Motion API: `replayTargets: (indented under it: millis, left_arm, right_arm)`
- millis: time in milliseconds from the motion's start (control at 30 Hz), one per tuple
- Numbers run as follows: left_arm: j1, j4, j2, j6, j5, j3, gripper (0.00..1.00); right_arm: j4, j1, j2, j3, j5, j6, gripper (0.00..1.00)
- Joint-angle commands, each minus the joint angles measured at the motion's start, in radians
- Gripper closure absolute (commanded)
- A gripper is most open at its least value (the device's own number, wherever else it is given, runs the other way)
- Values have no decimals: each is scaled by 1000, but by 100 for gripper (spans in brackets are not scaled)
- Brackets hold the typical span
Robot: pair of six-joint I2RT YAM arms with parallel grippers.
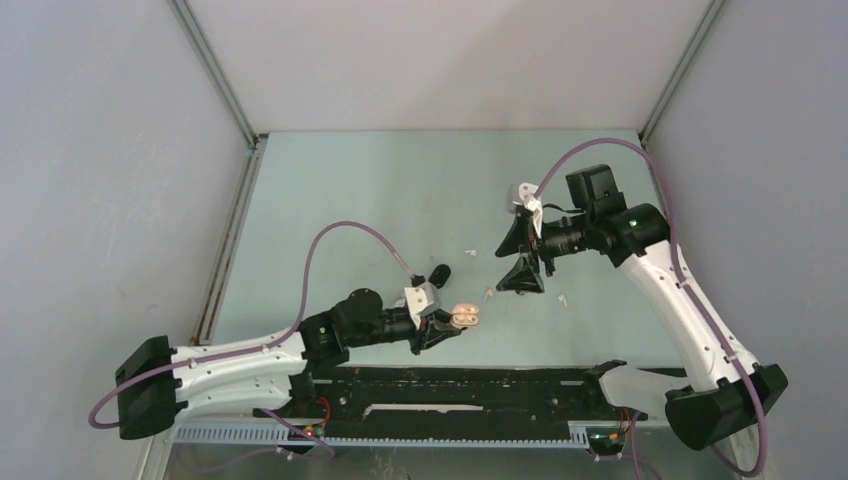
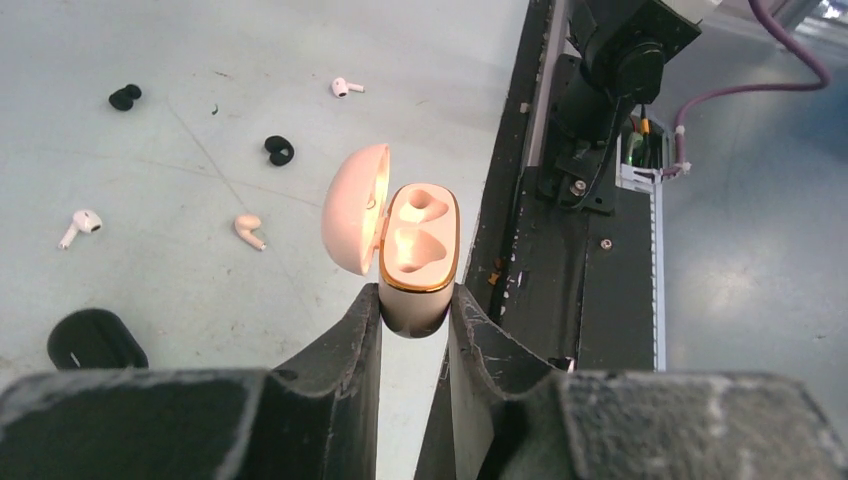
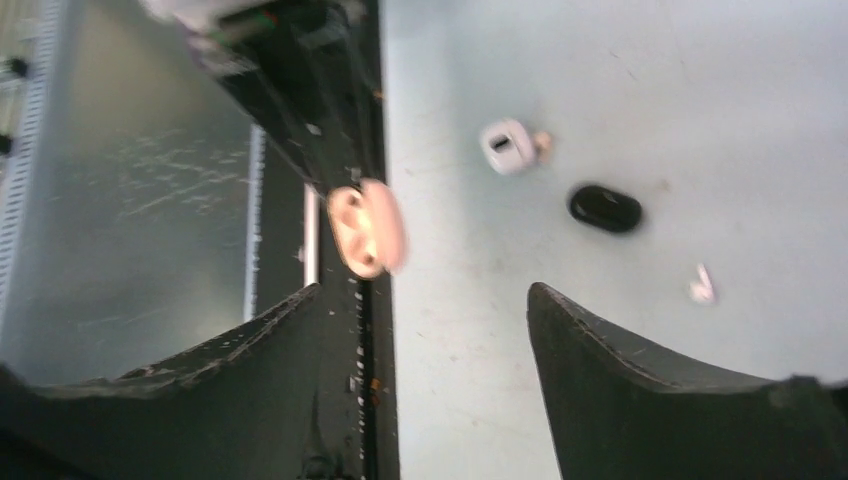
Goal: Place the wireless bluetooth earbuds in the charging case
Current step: Open the charging case, then pick up the earbud from the center of the board.
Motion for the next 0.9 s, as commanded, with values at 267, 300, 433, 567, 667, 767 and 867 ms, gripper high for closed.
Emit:
replayTargets:
  millis: [267, 300, 433, 567, 667, 767, 867]
  left_arm:
    - [55, 346, -236, -134, -198, -226, 100]
    - [57, 345, -260, -134, -210, -238, 100]
    - [68, 345, -344, -136, -270, -279, 100]
    - [74, 334, -390, -139, -279, -296, 100]
    - [79, 329, -398, -138, -276, -299, 100]
    - [85, 327, -396, -135, -266, -298, 100]
    - [93, 327, -389, -134, -260, -293, 100]
  right_arm:
    - [394, -10, 338, -195, 548, 31, 50]
    - [405, 13, 398, -184, 617, 37, 52]
    - [377, 75, 542, -122, 709, 61, 57]
    - [350, 80, 628, -69, 730, 73, 58]
    - [335, 82, 670, -42, 738, 57, 58]
    - [317, 86, 698, -29, 728, 39, 58]
    - [290, 87, 711, -21, 688, 21, 56]
